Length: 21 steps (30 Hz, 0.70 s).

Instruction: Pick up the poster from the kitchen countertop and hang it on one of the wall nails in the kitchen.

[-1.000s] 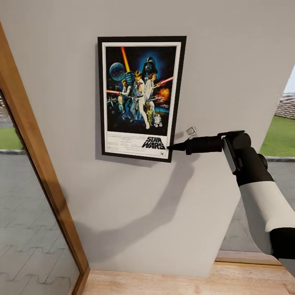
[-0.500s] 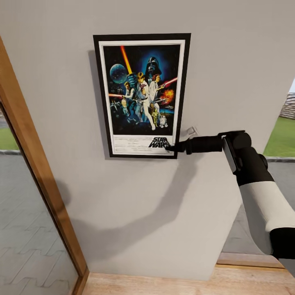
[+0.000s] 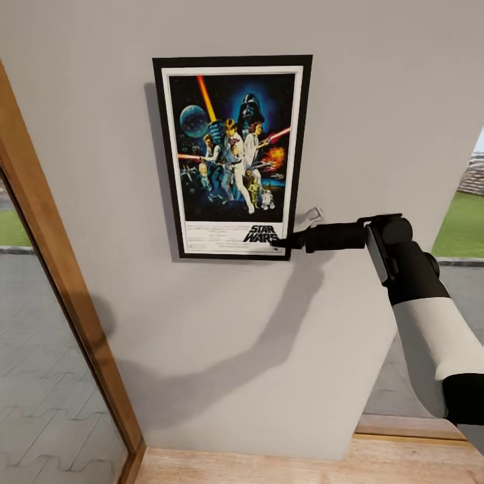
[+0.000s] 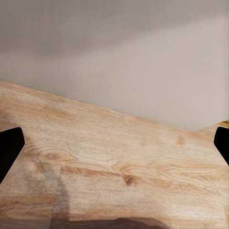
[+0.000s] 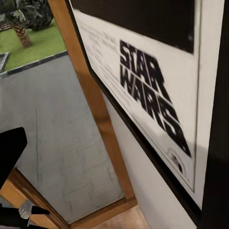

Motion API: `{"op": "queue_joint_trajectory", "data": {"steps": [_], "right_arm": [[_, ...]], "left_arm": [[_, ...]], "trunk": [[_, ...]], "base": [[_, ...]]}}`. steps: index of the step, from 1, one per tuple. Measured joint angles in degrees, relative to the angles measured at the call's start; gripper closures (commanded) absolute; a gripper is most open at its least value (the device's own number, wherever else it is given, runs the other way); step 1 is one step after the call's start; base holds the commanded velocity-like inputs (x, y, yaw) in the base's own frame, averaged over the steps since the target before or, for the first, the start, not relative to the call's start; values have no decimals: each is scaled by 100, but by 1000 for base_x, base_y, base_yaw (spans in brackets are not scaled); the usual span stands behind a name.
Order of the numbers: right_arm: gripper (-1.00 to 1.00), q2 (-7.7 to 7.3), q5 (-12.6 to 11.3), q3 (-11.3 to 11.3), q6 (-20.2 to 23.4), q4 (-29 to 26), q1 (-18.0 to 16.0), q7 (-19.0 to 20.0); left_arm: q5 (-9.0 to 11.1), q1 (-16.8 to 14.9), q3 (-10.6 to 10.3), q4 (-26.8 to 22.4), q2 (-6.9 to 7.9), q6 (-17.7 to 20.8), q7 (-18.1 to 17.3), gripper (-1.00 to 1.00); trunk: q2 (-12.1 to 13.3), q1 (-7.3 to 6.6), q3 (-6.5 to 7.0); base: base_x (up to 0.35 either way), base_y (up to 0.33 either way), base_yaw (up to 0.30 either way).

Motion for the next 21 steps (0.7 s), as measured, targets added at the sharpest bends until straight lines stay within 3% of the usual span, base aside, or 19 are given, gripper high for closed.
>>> {"op": "queue_joint_trajectory", "data": {"steps": [10, 11, 21], "right_arm": [[-100, 1, -5, 1, -17, 6, -2, -57], [-100, -2, 95, 0, -110, 11, -2, -91], [-100, -3, 102, 1, -126, 2, 22, -92]], "left_arm": [[1, 0, 0, 1, 7, 0, 0, -100], [0, 0, 0, 0, 8, 0, 0, -100], [0, 0, 0, 0, 9, -10, -8, -100]], "trunk": [[0, 0, 1], [4, 2, 1], [4, 3, 1]], "base": [[-8, -120, 0], [-132, -123, 0], [-219, -81, 0]]}}
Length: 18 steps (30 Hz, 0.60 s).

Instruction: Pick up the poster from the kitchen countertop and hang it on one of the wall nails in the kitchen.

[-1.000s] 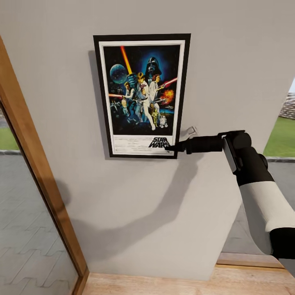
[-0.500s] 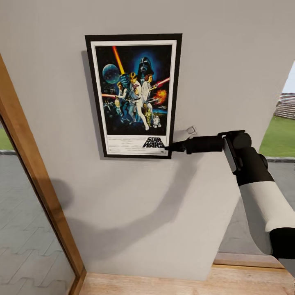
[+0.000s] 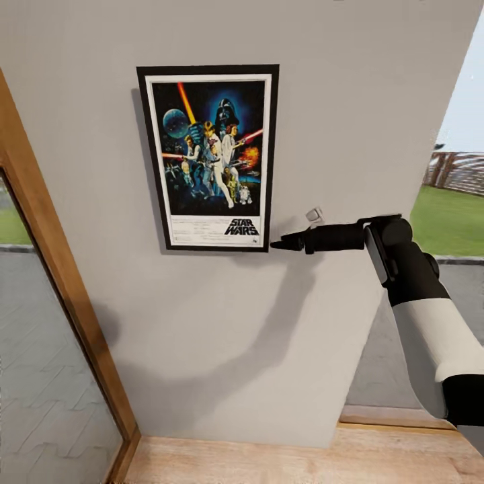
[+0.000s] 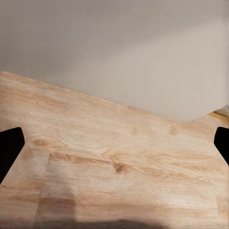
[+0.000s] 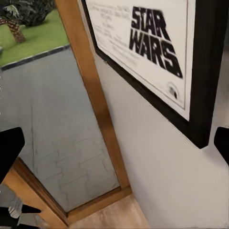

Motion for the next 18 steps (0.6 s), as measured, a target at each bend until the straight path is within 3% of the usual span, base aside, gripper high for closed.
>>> {"op": "queue_joint_trajectory", "data": {"steps": [5, 11, 17, 18], "right_arm": [[-100, 1, -12, -8, -88, -14, 34, 15], [-100, -3, -34, -21, -420, -58, 336, 48], [-100, -15, -43, -115, -486, -337, 1209, 57], [-100, -15, -41, -325, -495, -474, 1582, 60]], "left_arm": [[1, 0, -1, 1, 0, 1, 0, -100], [0, 0, 0, 0, 6, 1, -1, -100], [0, 0, 0, 0, 20, 1, -1, -100], [0, 1, 2, -1, 23, 1, -2, -100]], "trunk": [[-1, 1, 0], [-1, -1, 0], [-1, -2, -1], [-3, -3, -2]], "base": [[-277, -3, 0], [-73, 0, 0], [-7, 0, 0], [-1, 0, 0]]}}
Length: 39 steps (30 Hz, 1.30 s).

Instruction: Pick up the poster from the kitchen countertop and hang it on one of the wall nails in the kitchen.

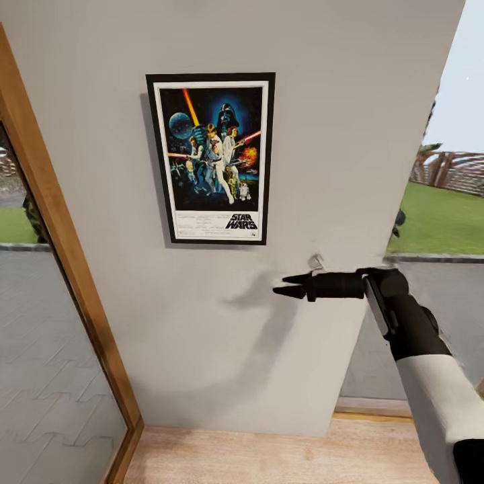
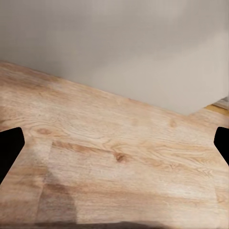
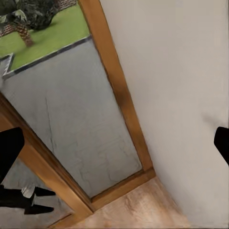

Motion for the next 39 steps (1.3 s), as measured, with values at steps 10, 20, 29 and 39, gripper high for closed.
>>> {"op": "queue_joint_trajectory", "data": {"steps": [10, 20, 29, 39], "right_arm": [[-100, -3, 4, -691, -1211, -149, 2257, 11], [-100, -395, 142, -1973, -4051, 3387, 4253, -173], [-100, -134, 171, -1942, -5102, 6059, 4282, -4622], [-100, 65, 163, -1950, -5103, 6194, 4281, -5914]], "left_arm": [[0, 0, -1, 1, 3, 4, 0, -100], [-6, 0, -7, 12, -19, 16, 11, -100], [-914, -1, -18, 9, -710, 21, 3436, -100], [-1004, -1, -10, 11, -844, 23, 3932, -100]], "trunk": [[1, 1, 1], [1, 1, 0], [1, 1, 1], [1, 1, 1]], "base": [[0, 0, 0], [0, 0, 0], [0, 0, 0], [0, 0, 0]]}}
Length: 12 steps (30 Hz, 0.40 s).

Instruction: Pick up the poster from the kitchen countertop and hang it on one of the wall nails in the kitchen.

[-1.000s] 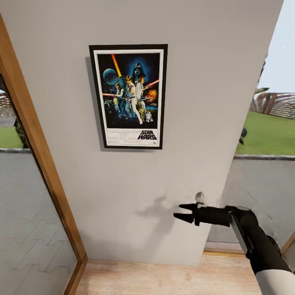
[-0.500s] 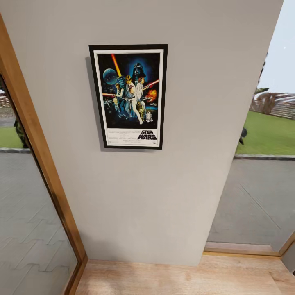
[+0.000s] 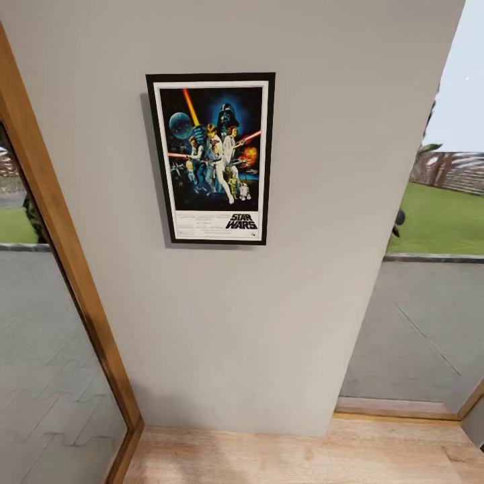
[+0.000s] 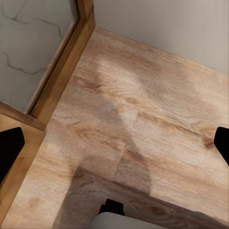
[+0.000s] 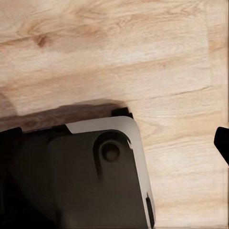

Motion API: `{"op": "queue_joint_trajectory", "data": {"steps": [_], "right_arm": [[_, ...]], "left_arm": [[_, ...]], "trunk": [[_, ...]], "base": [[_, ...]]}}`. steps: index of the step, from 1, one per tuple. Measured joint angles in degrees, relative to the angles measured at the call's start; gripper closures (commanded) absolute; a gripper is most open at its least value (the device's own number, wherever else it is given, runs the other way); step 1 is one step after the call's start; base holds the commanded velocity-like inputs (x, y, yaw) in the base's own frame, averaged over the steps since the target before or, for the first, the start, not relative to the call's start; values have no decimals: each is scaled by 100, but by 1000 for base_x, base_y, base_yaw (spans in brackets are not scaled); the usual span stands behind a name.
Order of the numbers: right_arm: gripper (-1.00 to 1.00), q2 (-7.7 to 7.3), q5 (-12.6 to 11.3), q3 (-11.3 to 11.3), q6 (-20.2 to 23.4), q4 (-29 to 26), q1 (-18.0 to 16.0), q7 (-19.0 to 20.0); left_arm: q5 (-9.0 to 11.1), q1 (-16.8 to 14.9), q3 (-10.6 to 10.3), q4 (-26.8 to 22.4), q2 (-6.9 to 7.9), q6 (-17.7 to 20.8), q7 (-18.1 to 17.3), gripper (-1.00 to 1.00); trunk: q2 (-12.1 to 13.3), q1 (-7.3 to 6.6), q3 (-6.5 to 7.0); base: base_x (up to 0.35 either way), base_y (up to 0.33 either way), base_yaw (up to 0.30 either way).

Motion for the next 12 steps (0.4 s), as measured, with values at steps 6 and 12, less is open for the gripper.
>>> {"op": "queue_joint_trajectory", "data": {"steps": [6, 12], "right_arm": [[-100, 8, -7, 4, 0, 25, 0, -48], [-100, 9, -8, 0, 0, 28, 0, -54]], "left_arm": [[-2, 0, 0, -4, -2, -4, 11, -100], [-2, 0, 0, -8, 3, -5, 10, -100]], "trunk": [[0, 0, 0], [0, 0, 0]], "base": [[0, 0, 0], [0, 0, 0]]}}
